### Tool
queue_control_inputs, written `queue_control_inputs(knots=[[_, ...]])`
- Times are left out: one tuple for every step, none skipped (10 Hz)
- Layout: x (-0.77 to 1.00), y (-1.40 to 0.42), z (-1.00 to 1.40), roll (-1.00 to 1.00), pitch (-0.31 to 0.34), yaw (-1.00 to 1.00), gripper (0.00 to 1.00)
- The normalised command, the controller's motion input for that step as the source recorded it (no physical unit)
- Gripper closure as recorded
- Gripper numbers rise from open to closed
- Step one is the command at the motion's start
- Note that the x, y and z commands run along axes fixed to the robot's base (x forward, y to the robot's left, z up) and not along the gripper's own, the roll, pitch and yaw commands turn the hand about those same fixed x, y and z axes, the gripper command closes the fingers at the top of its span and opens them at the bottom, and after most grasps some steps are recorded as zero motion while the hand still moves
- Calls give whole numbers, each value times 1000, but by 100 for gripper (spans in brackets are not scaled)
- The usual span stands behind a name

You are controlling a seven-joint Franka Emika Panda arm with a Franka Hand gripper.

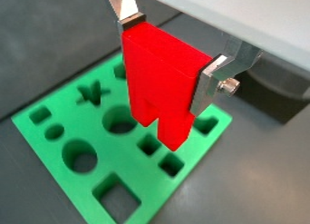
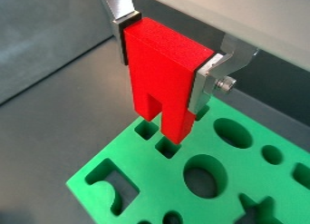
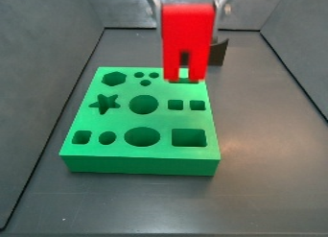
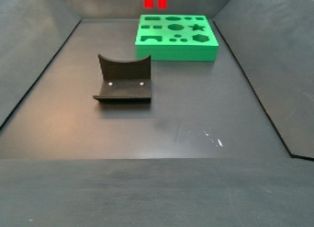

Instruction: Insert the double-square object.

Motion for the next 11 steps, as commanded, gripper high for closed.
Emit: queue_control_inputs(knots=[[189,-89,-697,174,130,0,100],[0,0,-334,139,110,0,100],[0,0,-294,163,124,0,100],[0,0,-414,133,64,0,100],[0,0,-260,59,94,0,100],[146,0,-317,116,131,34,100],[169,0,-231,107,147,34,100],[217,0,-131,59,130,49,100],[274,0,-126,7,64,63,100],[300,0,-149,0,19,46,100],[311,0,-174,0,23,43,100]])
